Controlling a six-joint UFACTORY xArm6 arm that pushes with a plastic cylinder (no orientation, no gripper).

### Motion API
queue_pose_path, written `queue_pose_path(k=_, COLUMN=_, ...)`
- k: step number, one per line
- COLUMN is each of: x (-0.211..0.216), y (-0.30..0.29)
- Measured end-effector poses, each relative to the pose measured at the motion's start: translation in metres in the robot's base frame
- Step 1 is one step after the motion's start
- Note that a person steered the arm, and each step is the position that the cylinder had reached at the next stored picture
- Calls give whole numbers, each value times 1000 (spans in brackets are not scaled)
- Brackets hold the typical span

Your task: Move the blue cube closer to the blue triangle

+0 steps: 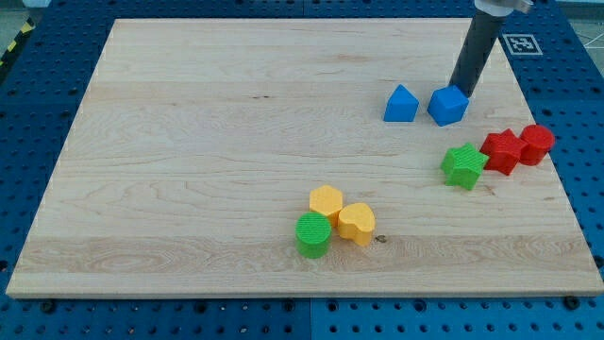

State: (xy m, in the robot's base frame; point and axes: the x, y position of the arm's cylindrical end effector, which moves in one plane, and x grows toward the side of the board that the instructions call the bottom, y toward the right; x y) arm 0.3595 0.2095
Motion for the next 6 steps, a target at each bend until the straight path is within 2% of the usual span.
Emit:
queue_pose_path(k=1, x=0, y=0)
queue_pose_path(k=3, x=11, y=39)
queue_pose_path(k=6, x=23, y=-1)
